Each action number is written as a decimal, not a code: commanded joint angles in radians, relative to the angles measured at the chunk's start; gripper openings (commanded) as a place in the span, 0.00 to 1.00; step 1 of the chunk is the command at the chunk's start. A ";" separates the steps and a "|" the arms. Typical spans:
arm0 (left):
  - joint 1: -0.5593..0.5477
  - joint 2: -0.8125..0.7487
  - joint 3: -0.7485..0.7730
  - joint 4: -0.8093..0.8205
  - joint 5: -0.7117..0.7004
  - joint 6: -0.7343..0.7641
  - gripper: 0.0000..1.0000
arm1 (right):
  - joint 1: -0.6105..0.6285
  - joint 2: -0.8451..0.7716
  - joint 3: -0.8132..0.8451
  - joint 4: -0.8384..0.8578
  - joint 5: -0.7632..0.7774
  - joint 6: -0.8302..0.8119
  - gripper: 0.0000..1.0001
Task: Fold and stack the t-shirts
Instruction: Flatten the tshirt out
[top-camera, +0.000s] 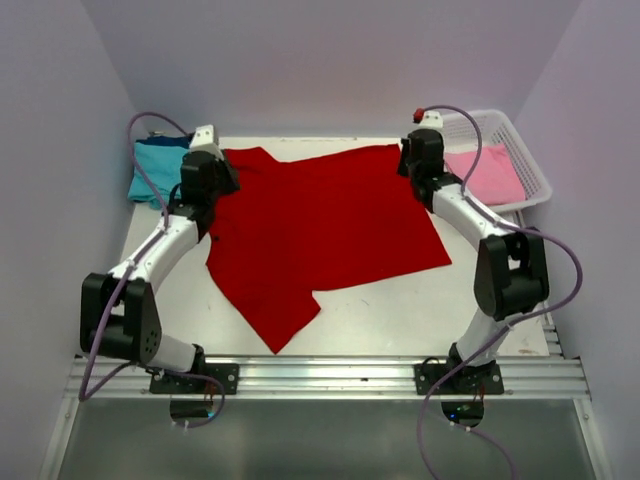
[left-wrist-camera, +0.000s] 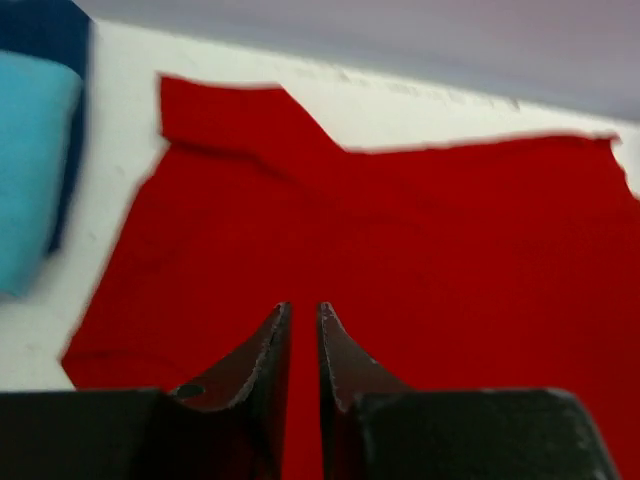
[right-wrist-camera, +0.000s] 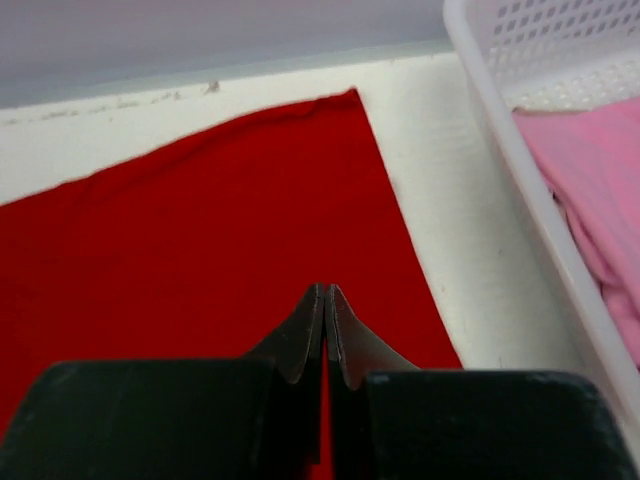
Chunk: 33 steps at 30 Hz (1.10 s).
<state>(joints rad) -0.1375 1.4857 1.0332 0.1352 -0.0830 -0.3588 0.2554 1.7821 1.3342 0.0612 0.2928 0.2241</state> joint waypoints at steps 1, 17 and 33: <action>-0.124 -0.112 -0.068 -0.303 0.129 -0.038 0.18 | 0.018 -0.122 -0.105 -0.245 -0.101 0.077 0.00; -0.662 -0.406 -0.263 -1.005 0.303 -0.204 1.00 | 0.062 -0.665 -0.359 -0.601 0.009 0.109 0.51; -0.988 -0.094 -0.288 -0.956 0.103 -0.184 0.95 | 0.062 -0.728 -0.354 -0.653 0.014 0.089 0.47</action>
<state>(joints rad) -1.1160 1.3960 0.7418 -0.8684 0.0681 -0.5407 0.3161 1.0748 0.9699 -0.5789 0.2966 0.3149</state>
